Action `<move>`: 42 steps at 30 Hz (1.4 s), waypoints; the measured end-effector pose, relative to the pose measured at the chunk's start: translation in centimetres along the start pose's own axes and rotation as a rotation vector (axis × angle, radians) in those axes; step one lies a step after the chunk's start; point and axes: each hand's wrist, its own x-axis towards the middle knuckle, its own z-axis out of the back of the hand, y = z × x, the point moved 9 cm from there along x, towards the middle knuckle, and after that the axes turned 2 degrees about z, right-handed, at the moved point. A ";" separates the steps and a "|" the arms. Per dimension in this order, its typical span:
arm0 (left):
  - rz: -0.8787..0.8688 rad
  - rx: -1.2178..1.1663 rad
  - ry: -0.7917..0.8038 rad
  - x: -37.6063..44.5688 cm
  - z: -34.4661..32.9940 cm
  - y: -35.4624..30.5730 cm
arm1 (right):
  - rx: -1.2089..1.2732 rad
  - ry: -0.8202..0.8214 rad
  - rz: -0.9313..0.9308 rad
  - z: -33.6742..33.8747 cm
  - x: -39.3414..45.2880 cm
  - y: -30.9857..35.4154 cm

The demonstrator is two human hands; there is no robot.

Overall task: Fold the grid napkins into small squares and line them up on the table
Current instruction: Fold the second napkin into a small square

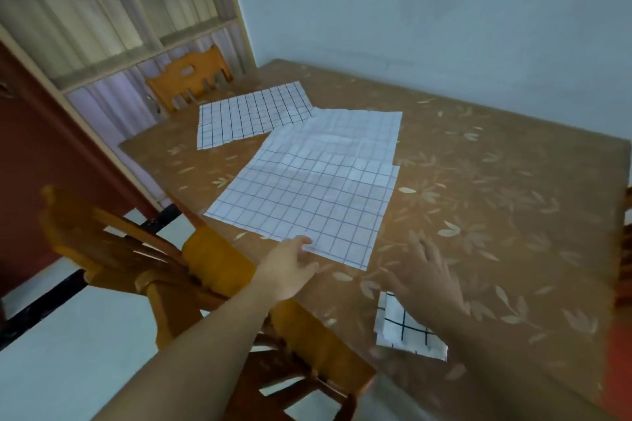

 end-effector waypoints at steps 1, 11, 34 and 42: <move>-0.026 0.021 -0.003 0.1 1.6 0.5 | -0.018 -0.002 0.028 0.3 0.4 1.7; -0.327 0.045 -0.081 2.1 12.1 6.3 | -0.222 -0.058 0.038 -0.5 2.1 13.8; -0.336 0.344 0.088 18.2 8.7 9.5 | -0.160 0.078 -0.182 -8.4 13.5 13.0; -0.133 0.381 0.250 23.3 3.2 15.4 | -0.247 0.002 -0.425 -14.8 13.7 12.6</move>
